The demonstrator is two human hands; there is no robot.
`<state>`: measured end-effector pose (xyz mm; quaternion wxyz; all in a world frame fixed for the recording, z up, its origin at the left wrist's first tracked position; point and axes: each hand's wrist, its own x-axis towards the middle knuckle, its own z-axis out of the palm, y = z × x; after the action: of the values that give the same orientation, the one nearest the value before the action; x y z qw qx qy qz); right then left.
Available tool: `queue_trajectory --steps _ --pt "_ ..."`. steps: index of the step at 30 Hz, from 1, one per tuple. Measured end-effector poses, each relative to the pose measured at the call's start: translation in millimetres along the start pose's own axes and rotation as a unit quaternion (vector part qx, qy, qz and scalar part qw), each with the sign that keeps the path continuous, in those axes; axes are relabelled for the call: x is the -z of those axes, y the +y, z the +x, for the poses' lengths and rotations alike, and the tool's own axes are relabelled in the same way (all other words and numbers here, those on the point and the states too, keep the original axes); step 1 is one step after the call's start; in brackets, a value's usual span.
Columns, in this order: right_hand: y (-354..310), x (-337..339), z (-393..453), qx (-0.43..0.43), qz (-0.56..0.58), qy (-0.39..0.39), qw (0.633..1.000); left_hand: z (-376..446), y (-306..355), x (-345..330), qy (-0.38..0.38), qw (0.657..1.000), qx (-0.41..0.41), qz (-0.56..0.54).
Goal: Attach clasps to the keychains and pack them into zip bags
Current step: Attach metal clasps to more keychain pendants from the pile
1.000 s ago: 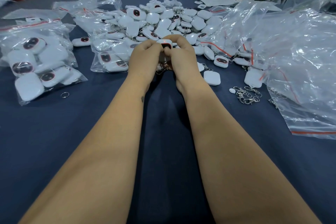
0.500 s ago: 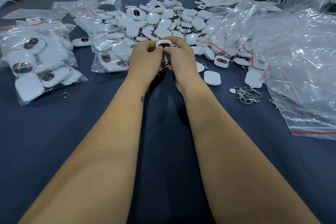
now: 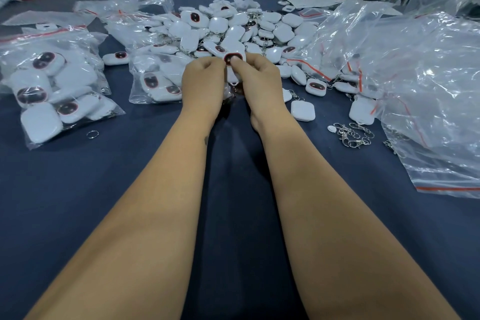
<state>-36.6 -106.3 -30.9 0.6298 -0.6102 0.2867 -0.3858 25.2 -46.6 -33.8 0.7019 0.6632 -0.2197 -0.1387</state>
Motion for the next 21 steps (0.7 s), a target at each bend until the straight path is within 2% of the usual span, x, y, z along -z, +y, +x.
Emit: queue_trajectory --steps 3,6,8,10,14,16,19,21 --pt "-1.3 2.8 1.7 0.011 0.038 0.035 0.999 -0.1 -0.8 1.3 0.006 0.999 0.003 0.034" --pt "-5.3 6.3 4.4 -0.020 0.157 0.062 0.985 1.9 -2.1 0.7 0.020 0.996 -0.015 0.085" --pt "-8.3 7.7 4.3 -0.045 0.251 0.045 0.966 0.6 -1.6 1.0 0.024 0.994 -0.025 0.104" --pt "-9.4 7.9 3.6 -0.052 0.290 0.018 0.955 -2.1 -0.3 2.3 0.033 0.991 -0.039 0.123" --pt "-9.6 4.3 -0.2 -0.056 0.252 -0.014 0.966 -3.6 2.1 3.8 0.068 0.990 -0.055 0.114" --pt "-7.6 2.8 -1.0 -0.062 0.191 -0.018 0.980 -3.9 3.9 2.6 0.093 0.987 -0.071 0.110" --pt "-1.3 1.0 -0.6 -0.047 0.077 -0.017 0.996 -10.6 6.5 -2.2 0.107 0.970 -0.158 0.151" --pt "2.2 0.1 -0.6 -0.025 0.040 -0.018 0.999 -14.2 6.5 -5.0 0.096 0.958 -0.212 0.169"
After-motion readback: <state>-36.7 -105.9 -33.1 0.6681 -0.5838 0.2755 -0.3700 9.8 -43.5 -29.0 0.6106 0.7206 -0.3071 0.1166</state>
